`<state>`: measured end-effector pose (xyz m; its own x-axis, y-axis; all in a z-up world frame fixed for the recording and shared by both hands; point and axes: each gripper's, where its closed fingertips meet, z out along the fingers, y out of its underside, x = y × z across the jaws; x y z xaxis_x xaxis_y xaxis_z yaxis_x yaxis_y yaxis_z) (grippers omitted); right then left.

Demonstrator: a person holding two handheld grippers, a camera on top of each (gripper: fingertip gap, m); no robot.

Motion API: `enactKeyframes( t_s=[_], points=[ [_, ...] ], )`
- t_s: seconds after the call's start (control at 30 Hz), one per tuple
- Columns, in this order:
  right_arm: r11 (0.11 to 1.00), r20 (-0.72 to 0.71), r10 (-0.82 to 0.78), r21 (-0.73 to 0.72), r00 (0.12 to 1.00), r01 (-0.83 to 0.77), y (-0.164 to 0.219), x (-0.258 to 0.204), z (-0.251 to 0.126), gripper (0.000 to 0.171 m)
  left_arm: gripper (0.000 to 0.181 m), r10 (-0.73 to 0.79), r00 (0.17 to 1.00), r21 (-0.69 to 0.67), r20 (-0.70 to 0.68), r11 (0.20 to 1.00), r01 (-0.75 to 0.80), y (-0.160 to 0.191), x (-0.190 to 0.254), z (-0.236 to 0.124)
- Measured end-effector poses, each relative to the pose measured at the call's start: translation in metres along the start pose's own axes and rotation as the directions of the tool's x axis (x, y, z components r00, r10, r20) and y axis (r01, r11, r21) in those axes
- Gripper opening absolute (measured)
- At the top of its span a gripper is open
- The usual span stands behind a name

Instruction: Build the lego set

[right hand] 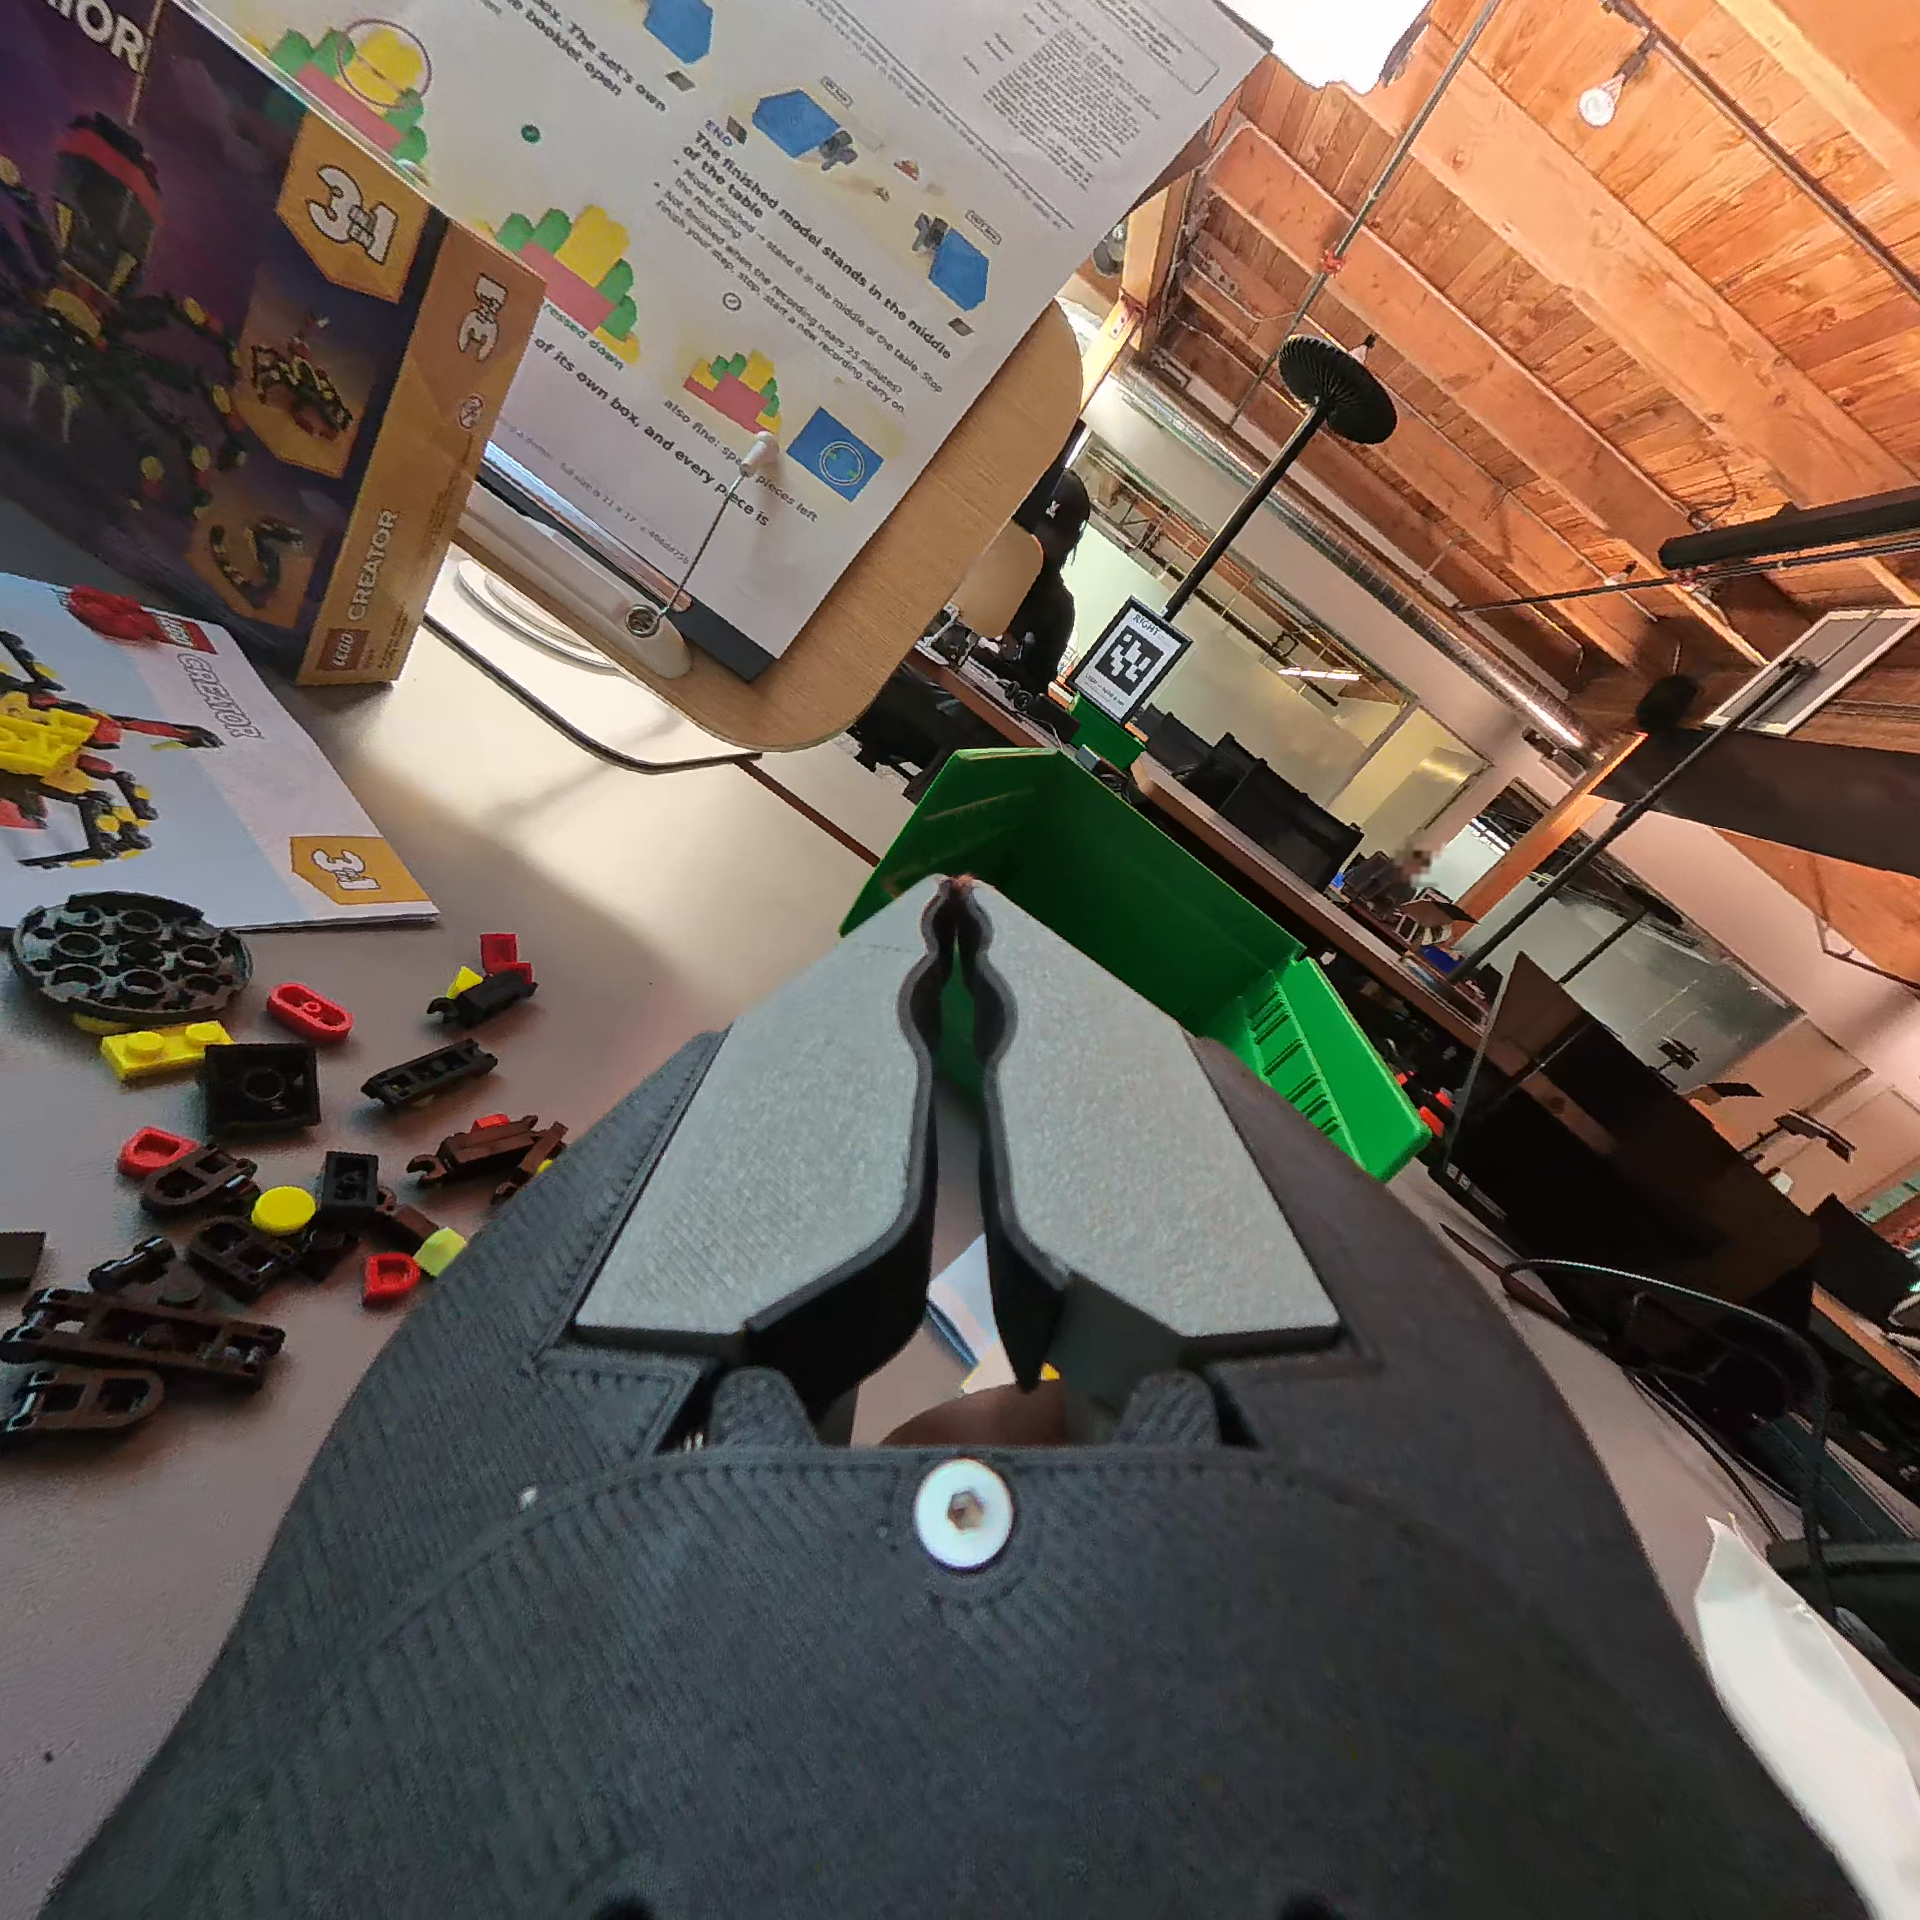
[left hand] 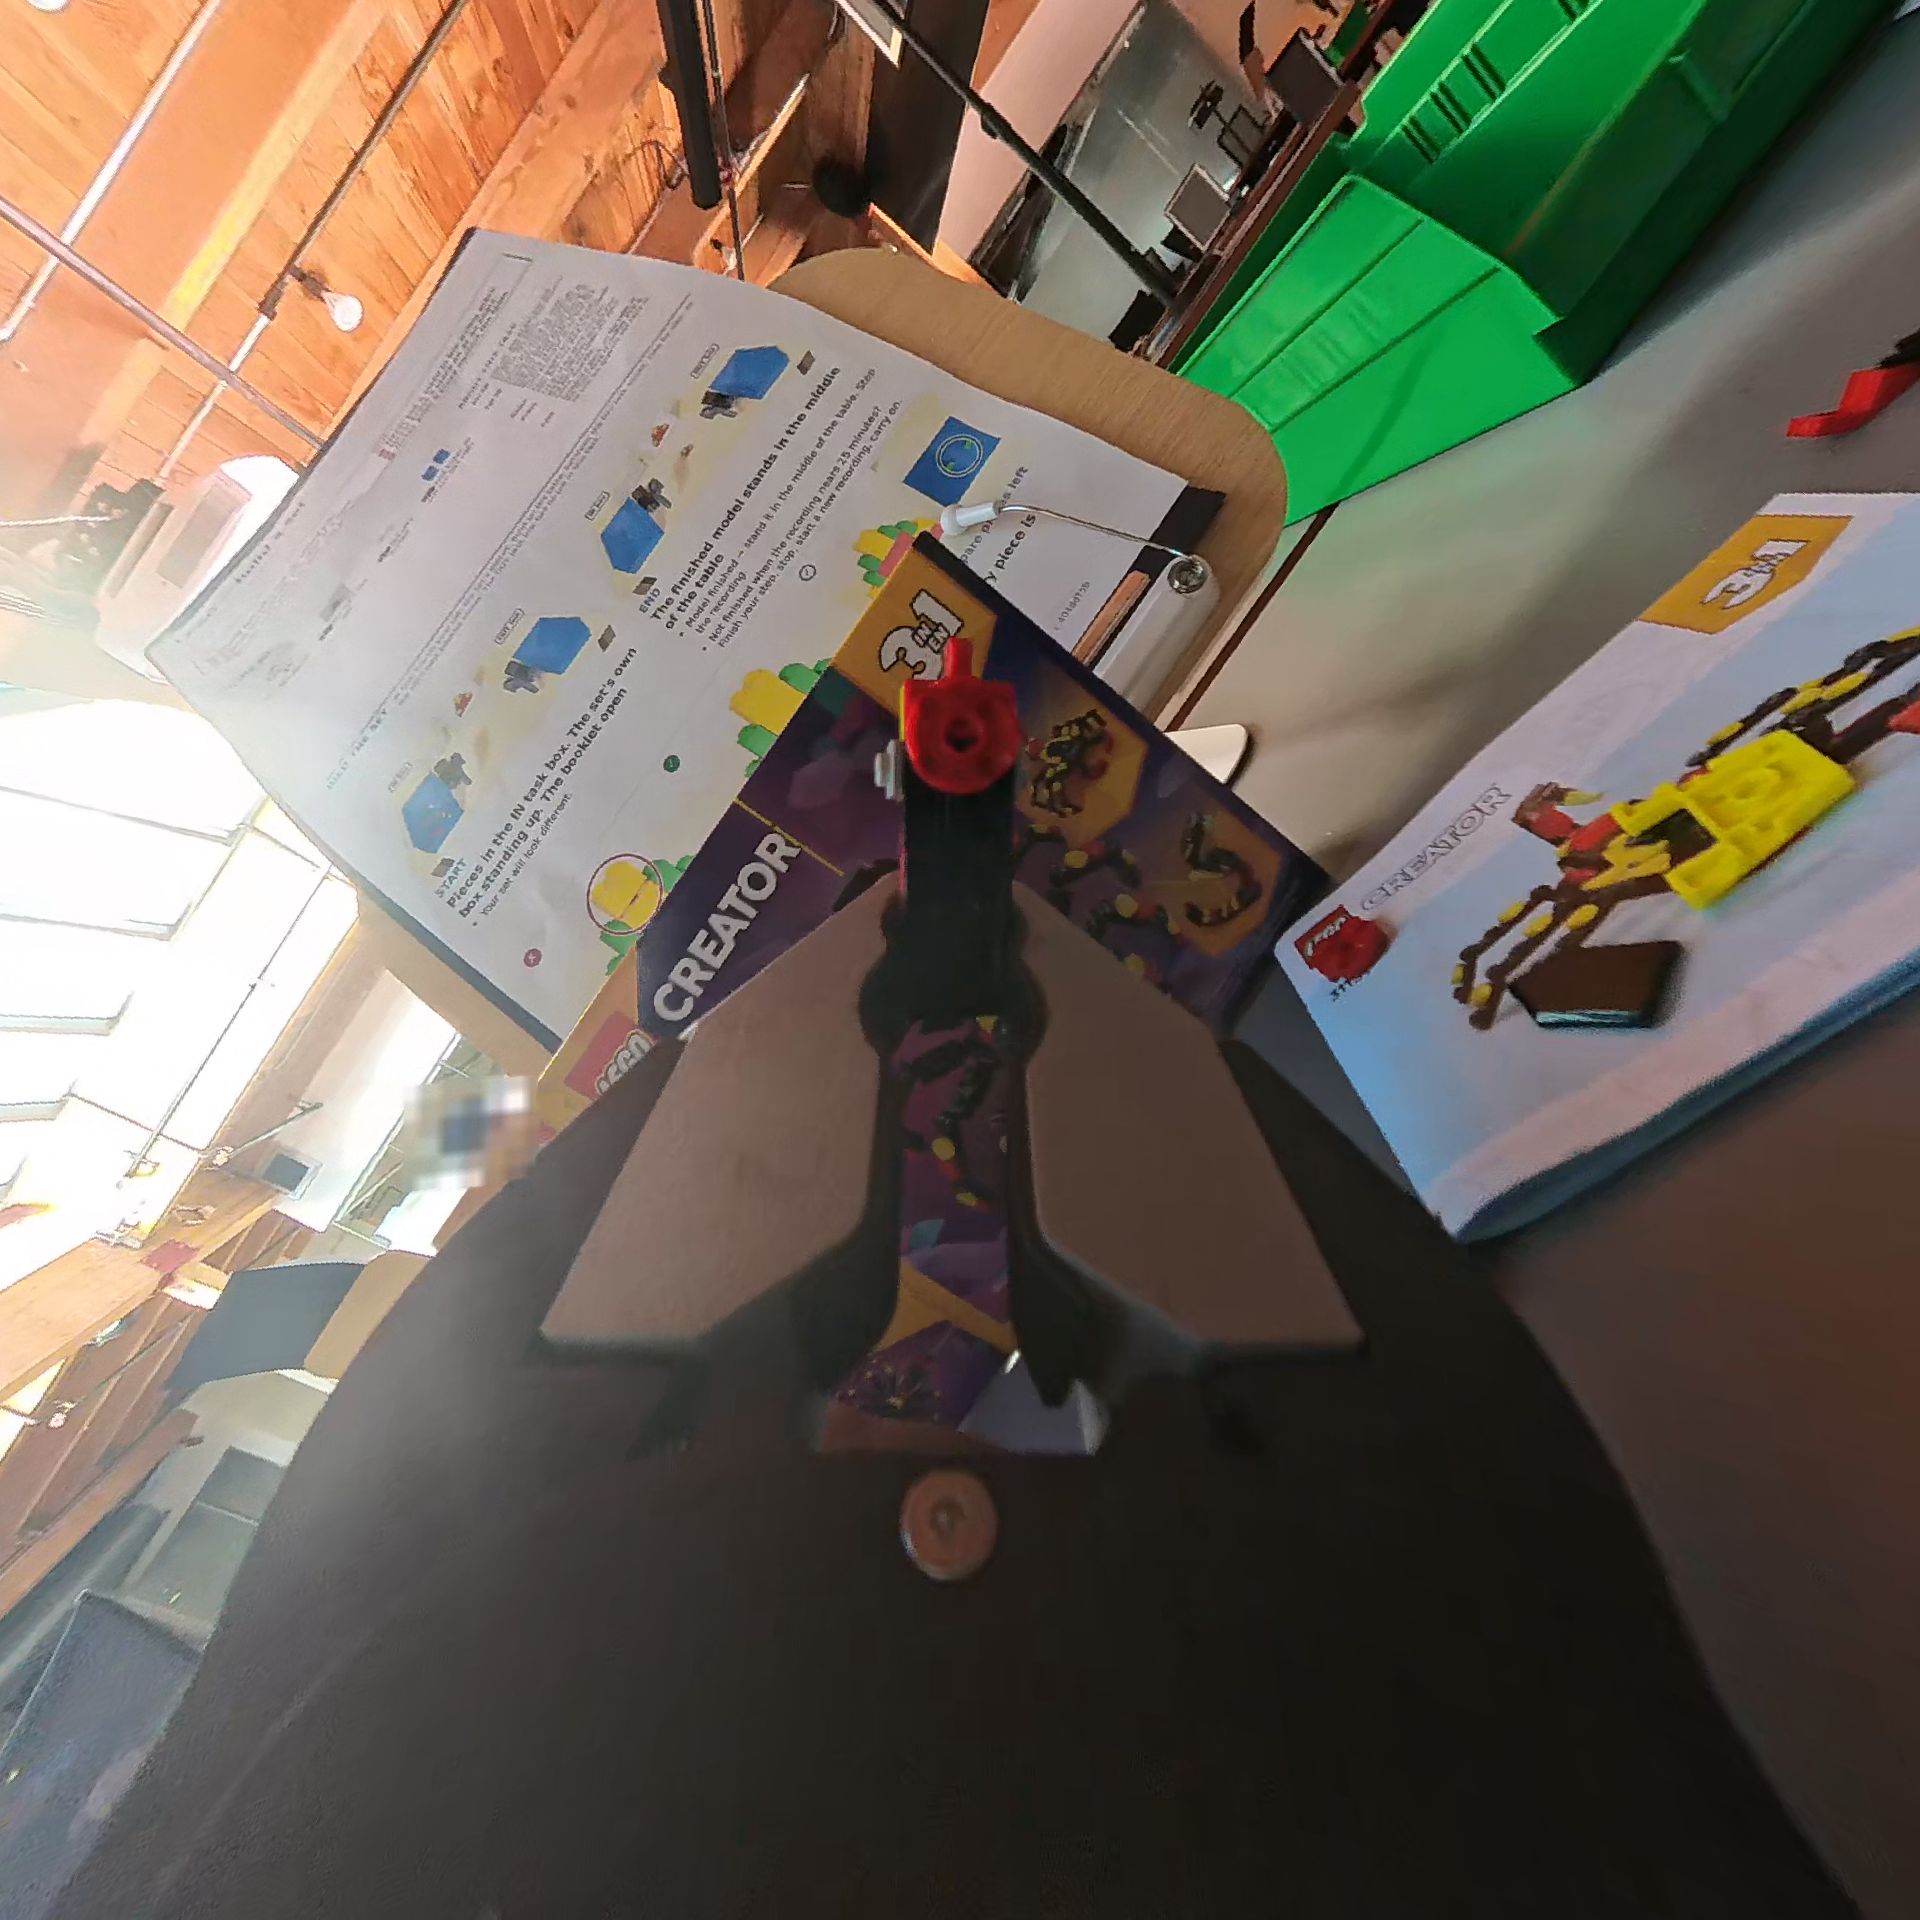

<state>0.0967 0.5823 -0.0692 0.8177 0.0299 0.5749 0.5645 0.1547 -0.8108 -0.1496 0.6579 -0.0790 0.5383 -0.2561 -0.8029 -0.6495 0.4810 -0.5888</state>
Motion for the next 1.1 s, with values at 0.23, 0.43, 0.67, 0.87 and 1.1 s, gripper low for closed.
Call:
enactKeyframes(
  t_s=[0.23,0.43,0.67,0.87,1.1],
  points=[
    [0.999,0.025,0.040,0.008,0.999,-0.040,-0.002,-0.001,0.000,0.000,0.012,0.011,1.000,0.017,-0.008,1.000,-0.011,-0.004,0.003,0.000],
    [1.000,0.040,0.014,0.015,0.999,-0.015,-0.007,-0.009,-0.008,0.000,0.010,0.041,0.999,0.018,-0.004,0.999,-0.041,-0.008,0.005,-0.006],
    [0.999,0.083,-0.042,0.033,0.996,0.039,-0.014,-0.022,-0.011,0.000,0.011,0.135,0.991,0.048,0.003,0.990,-0.135,-0.019,0.011,-0.007],
    [0.983,0.259,0.128,0.093,0.957,-0.157,-0.040,-0.051,-0.017,0.008,0.010,0.233,0.972,0.119,0.043,0.964,-0.236,-0.041,0.016,-0.012],
    [0.930,0.456,0.233,0.154,0.859,-0.334,-0.082,-0.089,-0.026,0.018,0.097,0.335,0.932,0.257,0.142,0.896,-0.361,-0.085,0.022,-0.027]
  ],
)
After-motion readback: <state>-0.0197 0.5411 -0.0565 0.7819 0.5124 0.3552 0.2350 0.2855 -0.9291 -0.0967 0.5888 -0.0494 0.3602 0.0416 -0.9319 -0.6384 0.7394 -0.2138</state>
